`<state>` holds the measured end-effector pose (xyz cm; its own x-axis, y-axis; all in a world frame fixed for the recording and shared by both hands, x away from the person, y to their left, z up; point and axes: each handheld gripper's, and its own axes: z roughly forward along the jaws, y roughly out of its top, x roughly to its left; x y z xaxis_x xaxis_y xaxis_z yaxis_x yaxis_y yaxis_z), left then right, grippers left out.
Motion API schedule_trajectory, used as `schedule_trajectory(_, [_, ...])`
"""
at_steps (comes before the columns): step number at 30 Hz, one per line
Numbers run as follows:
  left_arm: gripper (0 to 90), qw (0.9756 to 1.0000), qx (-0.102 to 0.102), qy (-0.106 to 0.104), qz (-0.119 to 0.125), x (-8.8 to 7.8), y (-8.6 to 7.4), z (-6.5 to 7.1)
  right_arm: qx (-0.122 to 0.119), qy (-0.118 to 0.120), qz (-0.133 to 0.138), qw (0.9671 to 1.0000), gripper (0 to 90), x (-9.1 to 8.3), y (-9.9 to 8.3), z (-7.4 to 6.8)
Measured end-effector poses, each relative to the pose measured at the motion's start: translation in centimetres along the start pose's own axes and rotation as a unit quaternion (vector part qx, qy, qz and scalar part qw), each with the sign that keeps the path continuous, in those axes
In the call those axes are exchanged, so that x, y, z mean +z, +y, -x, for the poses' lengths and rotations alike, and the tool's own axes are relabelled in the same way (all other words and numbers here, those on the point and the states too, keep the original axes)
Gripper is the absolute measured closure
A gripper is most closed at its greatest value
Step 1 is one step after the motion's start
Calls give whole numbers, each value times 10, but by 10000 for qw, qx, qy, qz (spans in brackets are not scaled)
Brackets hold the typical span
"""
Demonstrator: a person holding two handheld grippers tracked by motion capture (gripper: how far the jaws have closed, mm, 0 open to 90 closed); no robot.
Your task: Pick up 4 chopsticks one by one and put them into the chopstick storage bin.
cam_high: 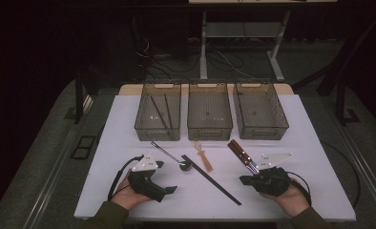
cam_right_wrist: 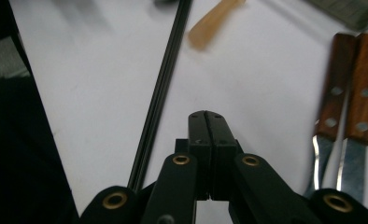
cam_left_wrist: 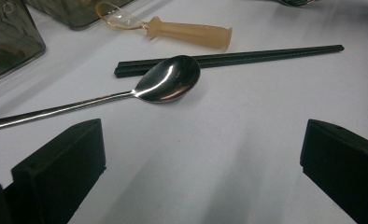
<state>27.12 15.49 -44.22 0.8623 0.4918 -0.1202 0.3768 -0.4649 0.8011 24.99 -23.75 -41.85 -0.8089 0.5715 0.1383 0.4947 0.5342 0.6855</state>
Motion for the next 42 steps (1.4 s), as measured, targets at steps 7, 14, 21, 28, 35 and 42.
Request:
schedule_trajectory(7, [0,10000,-8,14,12,0,0,0,-160,178,-181,9995,893,10,0,-11])
schedule_trajectory(14, [0,10000,3,16,-9,0,0,0,-346,402,-378,9979,893,21,2,-23])
schedule_trajectory(21, [0,10000,8,15,-10,0,0,0,-463,567,-594,9955,893,30,3,-33])
schedule_trajectory(28, [0,10000,22,21,-18,0,0,1,-544,551,-809,9937,893,36,2,-37])
schedule_trajectory(35, [0,10000,26,21,-24,0,0,1,-599,469,-834,9936,893,36,2,-37])
schedule_trajectory(42, [0,10000,30,18,-23,0,0,1,-579,339,-851,9941,893,34,1,-33])
